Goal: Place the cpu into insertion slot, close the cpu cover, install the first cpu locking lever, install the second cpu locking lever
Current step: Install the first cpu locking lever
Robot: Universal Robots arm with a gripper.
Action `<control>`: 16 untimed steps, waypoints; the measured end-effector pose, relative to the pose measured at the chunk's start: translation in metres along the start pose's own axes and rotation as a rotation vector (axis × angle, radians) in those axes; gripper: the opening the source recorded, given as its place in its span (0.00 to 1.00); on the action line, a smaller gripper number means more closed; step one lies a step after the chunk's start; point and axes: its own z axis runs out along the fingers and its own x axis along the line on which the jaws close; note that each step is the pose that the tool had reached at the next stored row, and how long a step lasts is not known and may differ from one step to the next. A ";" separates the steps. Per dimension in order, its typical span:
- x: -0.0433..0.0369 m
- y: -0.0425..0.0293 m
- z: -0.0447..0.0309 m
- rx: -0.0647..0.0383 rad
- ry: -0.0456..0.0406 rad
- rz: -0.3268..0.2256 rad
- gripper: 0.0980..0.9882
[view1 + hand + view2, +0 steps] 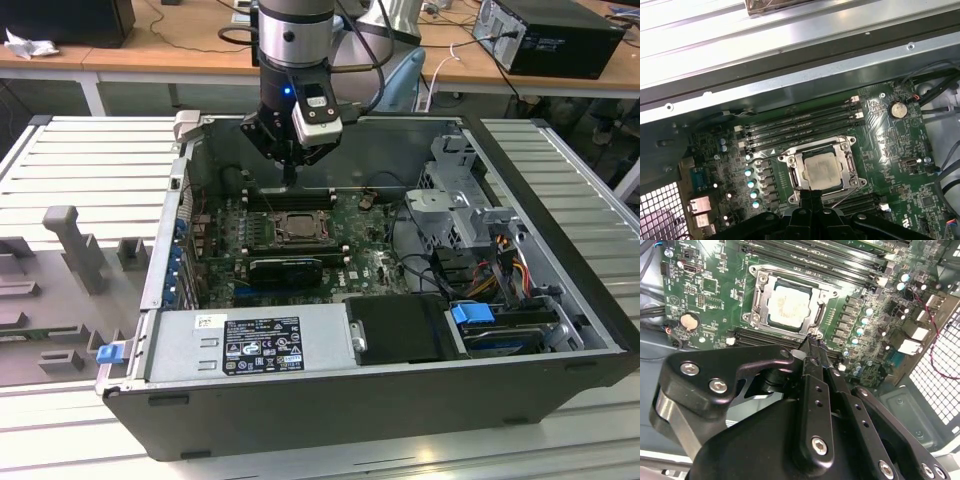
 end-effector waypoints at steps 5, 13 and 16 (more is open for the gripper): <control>0.0028 -0.0007 0.0000 0.000 0.0001 0.000 0.01; 0.0151 -0.0041 0.0026 0.000 -0.0011 0.000 0.01; 0.0201 -0.0056 0.0070 -0.003 -0.0005 -0.013 0.01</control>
